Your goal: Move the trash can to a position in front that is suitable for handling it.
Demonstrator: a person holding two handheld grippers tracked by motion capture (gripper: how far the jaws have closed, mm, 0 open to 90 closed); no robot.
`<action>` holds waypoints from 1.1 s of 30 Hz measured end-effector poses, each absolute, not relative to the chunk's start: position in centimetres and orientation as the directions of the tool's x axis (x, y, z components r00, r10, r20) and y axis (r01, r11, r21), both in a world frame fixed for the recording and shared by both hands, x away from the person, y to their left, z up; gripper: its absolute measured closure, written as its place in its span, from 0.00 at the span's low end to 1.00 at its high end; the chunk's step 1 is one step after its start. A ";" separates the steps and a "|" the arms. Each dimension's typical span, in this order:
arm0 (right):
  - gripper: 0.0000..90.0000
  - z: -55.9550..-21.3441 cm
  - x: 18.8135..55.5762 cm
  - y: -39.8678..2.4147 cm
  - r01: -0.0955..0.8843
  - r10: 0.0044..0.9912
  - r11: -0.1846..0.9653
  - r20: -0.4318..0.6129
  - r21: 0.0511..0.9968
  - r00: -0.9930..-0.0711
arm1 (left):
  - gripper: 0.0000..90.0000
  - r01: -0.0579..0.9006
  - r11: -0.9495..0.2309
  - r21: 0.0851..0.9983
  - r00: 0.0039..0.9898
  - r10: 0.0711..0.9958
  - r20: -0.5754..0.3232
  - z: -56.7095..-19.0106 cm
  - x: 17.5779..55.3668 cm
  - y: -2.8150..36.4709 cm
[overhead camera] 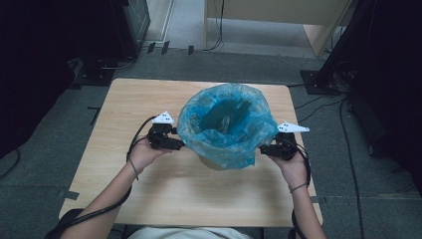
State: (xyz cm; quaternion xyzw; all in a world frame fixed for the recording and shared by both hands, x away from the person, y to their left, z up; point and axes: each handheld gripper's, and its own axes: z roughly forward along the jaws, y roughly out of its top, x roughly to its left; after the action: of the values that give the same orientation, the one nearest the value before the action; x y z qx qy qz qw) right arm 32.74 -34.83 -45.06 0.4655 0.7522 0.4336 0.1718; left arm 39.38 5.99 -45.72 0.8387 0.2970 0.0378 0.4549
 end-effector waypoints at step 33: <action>0.46 -40.0 29.2 -36.4 0.493 0.774 0.235 0.146 0.838 -0.617 | 0.39 0.459 -0.396 0.796 0.817 0.540 -0.202 -44.2 40.1 7.9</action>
State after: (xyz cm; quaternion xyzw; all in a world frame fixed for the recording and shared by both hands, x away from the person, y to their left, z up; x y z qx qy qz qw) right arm 29.22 -36.42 -39.99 0.4107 0.7710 0.4625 0.1517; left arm 40.08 7.91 -44.20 0.8341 0.2994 0.0444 0.4611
